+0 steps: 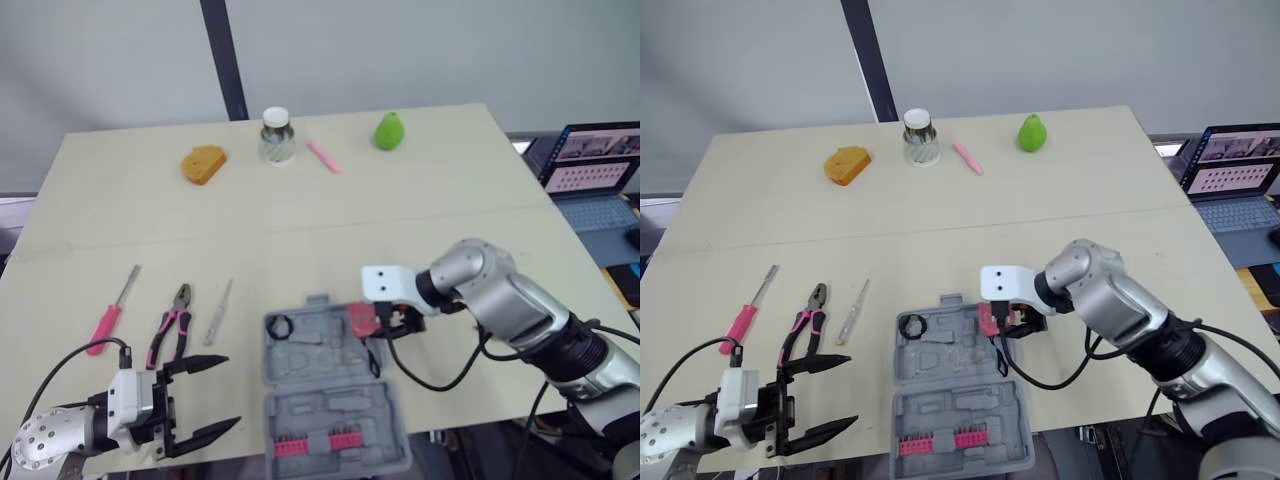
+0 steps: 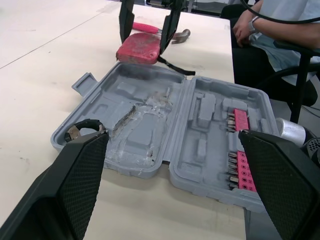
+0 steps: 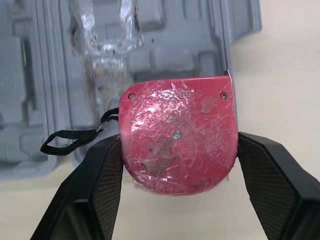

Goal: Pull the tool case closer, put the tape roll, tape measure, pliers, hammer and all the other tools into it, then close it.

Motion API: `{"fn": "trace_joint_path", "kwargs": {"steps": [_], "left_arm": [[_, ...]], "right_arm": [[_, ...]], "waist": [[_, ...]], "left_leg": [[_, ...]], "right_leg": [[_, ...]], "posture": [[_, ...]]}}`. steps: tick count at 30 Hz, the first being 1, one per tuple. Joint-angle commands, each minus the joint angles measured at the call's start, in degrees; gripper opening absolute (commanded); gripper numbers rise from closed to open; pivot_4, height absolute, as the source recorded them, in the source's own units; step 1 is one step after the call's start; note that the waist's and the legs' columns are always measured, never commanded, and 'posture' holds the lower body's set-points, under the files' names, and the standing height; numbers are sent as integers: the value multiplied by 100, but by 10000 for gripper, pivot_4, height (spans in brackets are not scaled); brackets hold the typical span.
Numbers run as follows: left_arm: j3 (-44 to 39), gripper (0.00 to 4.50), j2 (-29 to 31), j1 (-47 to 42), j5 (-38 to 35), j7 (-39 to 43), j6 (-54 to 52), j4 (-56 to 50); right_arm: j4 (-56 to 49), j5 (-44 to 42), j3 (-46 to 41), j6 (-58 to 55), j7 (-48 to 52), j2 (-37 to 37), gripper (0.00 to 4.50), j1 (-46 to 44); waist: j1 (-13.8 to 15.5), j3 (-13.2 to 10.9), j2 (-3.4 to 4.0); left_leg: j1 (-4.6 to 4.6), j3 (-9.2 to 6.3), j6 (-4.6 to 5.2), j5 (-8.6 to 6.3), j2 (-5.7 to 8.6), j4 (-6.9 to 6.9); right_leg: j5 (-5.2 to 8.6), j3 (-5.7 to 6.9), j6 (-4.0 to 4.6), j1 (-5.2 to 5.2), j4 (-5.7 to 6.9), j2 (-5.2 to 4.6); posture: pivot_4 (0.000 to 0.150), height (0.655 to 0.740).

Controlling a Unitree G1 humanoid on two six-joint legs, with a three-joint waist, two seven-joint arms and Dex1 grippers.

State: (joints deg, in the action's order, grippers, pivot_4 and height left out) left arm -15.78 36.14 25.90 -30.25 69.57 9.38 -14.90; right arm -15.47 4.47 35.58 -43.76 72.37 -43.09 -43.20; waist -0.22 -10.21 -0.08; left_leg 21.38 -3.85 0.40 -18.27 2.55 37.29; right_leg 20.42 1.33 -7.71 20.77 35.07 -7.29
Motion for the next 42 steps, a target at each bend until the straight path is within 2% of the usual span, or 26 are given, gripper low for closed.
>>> {"fn": "trace_joint_path", "kwargs": {"steps": [1, 34, 35, 38, 42], "left_arm": [[-72, 45000, 6, 97, -20, -11, 67, -5], [-111, 45000, -17, 580, -32, -278, 148, -337], [-108, 45000, -17, 584, -31, -278, 147, -342], [-91, 45000, -19, 593, -29, -283, 144, -352], [-54, 45000, -27, 581, -17, -296, 140, -355]], "right_arm": [[12, 123, 60, 65, -77, 113, 29648, -123], [549, 662, 309, 596, -193, 567, 29648, -73], [551, 665, 297, 603, -196, 577, 37647, -79], [484, 661, 243, 629, -177, 567, 44713, -85], [286, 597, 122, 565, -108, 495, 44713, -139]], "waist": [[0, 0, 0], [-9, 0, 0], [-7, 0, 0], [-7, 0, 0], [-8, 0, 0]], "left_leg": [[0, 0, 0, 0, 0, -1], [14, 40, -4, 2, -1, 0], [14, 41, -4, 2, -1, 0], [14, 41, -4, 2, -1, 1], [14, 42, -4, 2, -1, 0]], "right_leg": [[0, 0, 0, 1, 0, 0], [2, -9, 5, 64, 54, 0], [3, -9, 5, 63, 54, 0], [3, -9, 5, 63, 54, 0], [3, -9, 5, 64, 54, 0]], "posture": [[1500, 7356], [1500, 7356], [1500, 7356], [1500, 7356], [1500, 7356]]}}
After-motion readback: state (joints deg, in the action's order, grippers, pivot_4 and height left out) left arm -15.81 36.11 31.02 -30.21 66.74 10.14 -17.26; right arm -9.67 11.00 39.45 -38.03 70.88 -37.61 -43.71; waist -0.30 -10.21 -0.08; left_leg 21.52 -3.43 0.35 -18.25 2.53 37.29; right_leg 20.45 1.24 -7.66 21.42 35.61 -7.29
